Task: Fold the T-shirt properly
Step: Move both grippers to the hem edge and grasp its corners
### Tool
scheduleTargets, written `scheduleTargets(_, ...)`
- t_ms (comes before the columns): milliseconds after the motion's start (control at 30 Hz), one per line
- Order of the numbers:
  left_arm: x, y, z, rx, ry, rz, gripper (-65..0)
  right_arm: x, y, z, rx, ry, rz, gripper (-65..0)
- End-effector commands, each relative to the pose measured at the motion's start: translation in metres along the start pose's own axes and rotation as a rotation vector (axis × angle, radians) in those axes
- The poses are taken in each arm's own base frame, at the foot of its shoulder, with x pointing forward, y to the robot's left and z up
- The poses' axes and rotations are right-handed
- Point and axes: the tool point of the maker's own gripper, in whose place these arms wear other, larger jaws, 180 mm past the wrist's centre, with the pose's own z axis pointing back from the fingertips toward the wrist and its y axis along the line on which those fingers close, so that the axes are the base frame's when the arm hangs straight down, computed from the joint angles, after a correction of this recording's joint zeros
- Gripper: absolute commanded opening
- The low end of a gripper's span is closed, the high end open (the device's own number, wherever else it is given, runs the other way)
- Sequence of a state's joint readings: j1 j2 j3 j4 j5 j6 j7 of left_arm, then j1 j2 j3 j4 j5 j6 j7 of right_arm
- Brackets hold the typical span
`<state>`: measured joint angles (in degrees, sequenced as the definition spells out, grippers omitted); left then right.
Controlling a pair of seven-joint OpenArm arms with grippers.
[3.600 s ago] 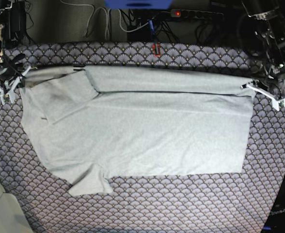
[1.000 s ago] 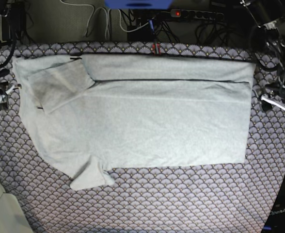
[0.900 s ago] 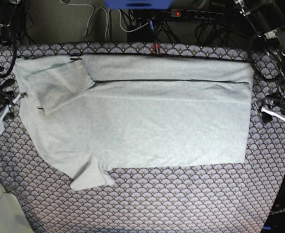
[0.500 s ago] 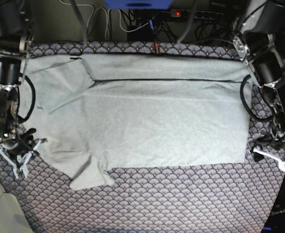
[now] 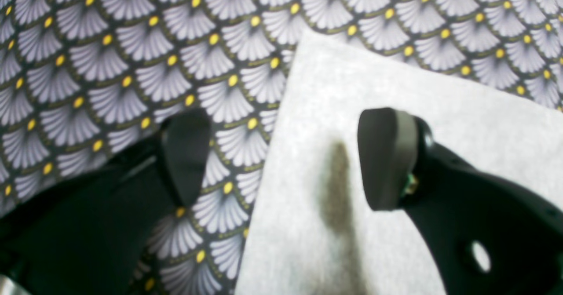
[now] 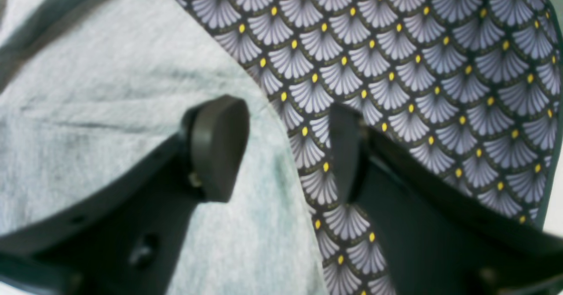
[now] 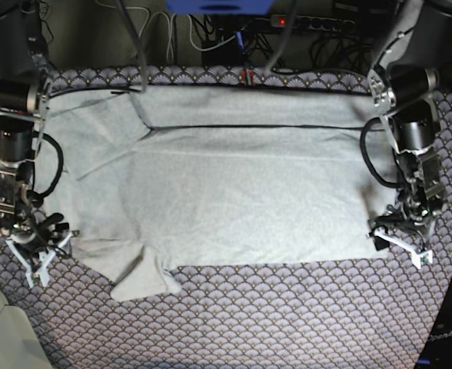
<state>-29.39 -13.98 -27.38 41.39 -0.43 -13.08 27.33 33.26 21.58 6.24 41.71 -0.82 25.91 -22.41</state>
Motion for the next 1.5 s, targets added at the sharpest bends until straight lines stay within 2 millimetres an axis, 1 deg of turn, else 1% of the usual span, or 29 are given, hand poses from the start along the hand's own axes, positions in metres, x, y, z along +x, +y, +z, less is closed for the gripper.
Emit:
scheduleTargets(0, 0.037, 0.001, 0.004, -0.001, -0.088, 0.006, -13.9, 0.029, -0.012, 0.006, -0.018, -0.079, -0.005, -27.6)
scheduleTargets(33, 0.038, 0.001, 0.005, -0.001, -0.091, 0.001, -13.9, 0.03, -0.006, 0.004, -0.008, -0.084, -0.009, -26.9)
scheduleTargets(133, 0.036, 0.001, 0.004, 0.0, -0.089, 0.006, -13.9, 0.033, 0.0, 0.002, 0.001, -0.103, -0.013, -26.7)
scheduleTargets(233, 0.044, 0.0, 0.004, -0.002, -0.138, 0.001, -14.0, 0.036, 0.005, 0.001, 0.009, -0.12, -0.013, -26.6)
scheduleTargets(267, 0.045, -0.001, 0.004, -0.004, -0.142, 0.001, -14.0, 0.037, 0.009, 0.0, 0.017, -0.129, -0.014, -26.6)
scheduleTargets(367, 0.045, 0.002, 0.004, 0.011, -0.145, 0.009, -14.1, 0.04, 0.009, -0.001, 0.019, -0.149, -0.021, -26.6)
scheduleTargets(433, 0.045, 0.009, 0.004, 0.056, -0.148, 0.031, -13.9, 0.028, 0.009, -0.007, 0.024, -0.134, -0.049, -26.6)
scheduleTargets(467, 0.045, 0.012, 0.004, 0.068, -0.145, 0.037, -13.9, 0.029, 0.007, -0.01, 0.025, -0.139, -0.066, -26.6)
scheduleTargets(533, 0.045, 0.012, 0.004, 0.071, -0.144, 0.037, -13.9, 0.023, 0.006, -0.015, 0.031, -0.134, -0.098, -26.6)
scheduleTargets(600, 0.046, 0.013, 0.005, 0.072, -0.145, 0.036, -13.9, 0.018, -0.002, -0.017, 0.022, -0.131, -0.122, -26.6)
scheduleTargets(833, 0.043, 0.013, 0.005, 0.072, -0.14, 0.036, -13.9, 0.02, -0.015, -0.014, 0.001, -0.164, -0.129, -26.6)
scheduleTargets(967, 0.041, 0.012, 0.004, 0.07, -0.137, 0.038, -13.9, 0.015, -0.014, -0.015, 0.002, -0.156, -0.129, -26.6)
scheduleTargets(1067, 0.041, 0.012, 0.004, 0.071, -0.136, 0.036, -13.9, 0.004, -0.011, -0.015, 0.005, -0.14, -0.13, -26.6)
scheduleTargets(1167, 0.041, 0.013, 0.004, 0.075, -0.137, 0.037, -13.9, 0.001, -0.01, -0.016, 0.007, -0.138, -0.131, -26.6)
scheduleTargets(1233, 0.041, 0.015, 0.004, 0.079, -0.136, 0.038, -13.9, -0.008, -0.008, -0.016, 0.009, -0.125, -0.131, -26.6)
scheduleTargets(1367, 0.042, 0.015, 0.005, 0.08, -0.139, 0.037, -13.9, -0.015, -0.006, -0.017, 0.012, -0.113, -0.133, -27.1)
scheduleTargets(1400, 0.043, 0.015, 0.005, 0.08, -0.142, 0.037, -13.9, -0.016, -0.002, -0.018, 0.019, -0.111, -0.135, -27.3)
scheduleTargets(1467, 0.042, 0.016, 0.005, 0.082, -0.142, 0.038, -13.9, -0.017, 0.001, -0.019, 0.023, -0.11, -0.137, -30.5)
